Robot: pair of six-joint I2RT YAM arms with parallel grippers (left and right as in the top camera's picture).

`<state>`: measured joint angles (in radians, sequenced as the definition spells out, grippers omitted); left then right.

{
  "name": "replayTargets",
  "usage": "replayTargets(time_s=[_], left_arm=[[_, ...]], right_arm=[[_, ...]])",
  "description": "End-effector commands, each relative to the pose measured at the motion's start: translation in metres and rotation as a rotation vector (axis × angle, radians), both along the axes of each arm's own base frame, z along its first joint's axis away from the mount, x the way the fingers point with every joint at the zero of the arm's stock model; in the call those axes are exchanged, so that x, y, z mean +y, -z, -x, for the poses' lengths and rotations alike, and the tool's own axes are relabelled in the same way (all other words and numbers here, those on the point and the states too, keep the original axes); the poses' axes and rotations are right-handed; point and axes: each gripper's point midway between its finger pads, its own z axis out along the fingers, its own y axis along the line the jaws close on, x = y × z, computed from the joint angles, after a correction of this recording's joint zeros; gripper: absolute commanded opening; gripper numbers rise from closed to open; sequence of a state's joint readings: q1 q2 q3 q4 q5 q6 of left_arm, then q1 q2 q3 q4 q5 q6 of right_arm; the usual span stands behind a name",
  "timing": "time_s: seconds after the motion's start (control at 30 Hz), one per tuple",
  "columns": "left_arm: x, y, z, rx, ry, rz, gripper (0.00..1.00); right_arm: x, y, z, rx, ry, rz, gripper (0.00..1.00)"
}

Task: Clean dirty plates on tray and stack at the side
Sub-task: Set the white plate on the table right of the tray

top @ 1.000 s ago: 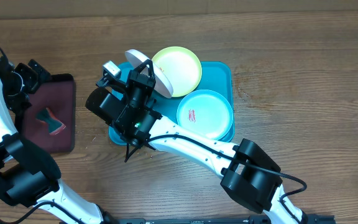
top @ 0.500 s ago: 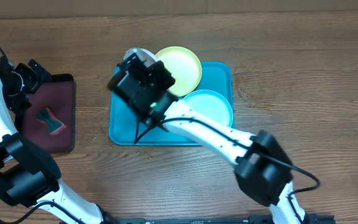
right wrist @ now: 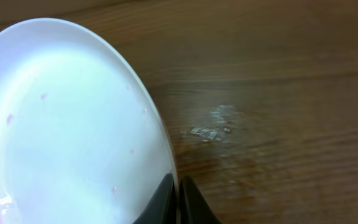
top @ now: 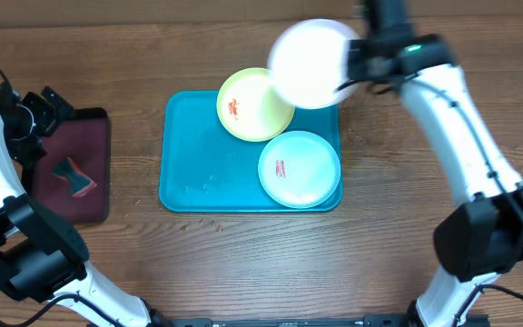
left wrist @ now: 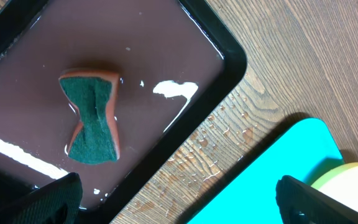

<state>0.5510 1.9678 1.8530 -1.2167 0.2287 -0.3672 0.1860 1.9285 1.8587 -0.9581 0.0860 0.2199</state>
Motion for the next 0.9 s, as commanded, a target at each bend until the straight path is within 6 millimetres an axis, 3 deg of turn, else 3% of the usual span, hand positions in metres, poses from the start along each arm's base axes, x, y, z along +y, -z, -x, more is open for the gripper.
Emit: replayTargets(time_s=[0.0,0.07,0.1,0.27,0.5,0.77,0.83,0.87], left_arm=[[-0.003,-0.003,-0.003,-0.011,0.008,0.002,1.00],[-0.003,-0.003,-0.003,-0.011,0.009,0.002,1.00],[-0.003,-0.003,-0.003,-0.011,0.008,0.002,1.00],[-0.003,-0.003,-0.003,-0.011,0.008,0.002,1.00],[-0.003,-0.003,-0.003,-0.011,0.009,0.002,1.00],[-0.003,-0.003,-0.003,-0.011,0.008,0.002,1.00],[-0.003,-0.003,-0.003,-0.011,0.008,0.002,1.00],[-0.003,-0.003,-0.003,-0.011,0.009,0.002,1.00]], right_arm=[[-0.043,0.019,-0.003,0.065,0.081,-0.131,0.04],[-0.075,0.032,0.000,0.091,0.143,-0.148,0.04],[-0.099,0.046,0.004,0.115,0.192,-0.170,0.04],[-0.136,0.088,0.018,0.168,0.271,-0.197,0.04],[-0.140,0.141,0.025,0.150,0.281,-0.197,0.04],[-0.139,0.177,0.034,0.117,0.289,-0.198,0.05],[-0.139,0.179,0.035,0.118,0.292,-0.201,0.14],[-0.139,0.179,0.035,0.118,0.292,-0.201,0.28]])
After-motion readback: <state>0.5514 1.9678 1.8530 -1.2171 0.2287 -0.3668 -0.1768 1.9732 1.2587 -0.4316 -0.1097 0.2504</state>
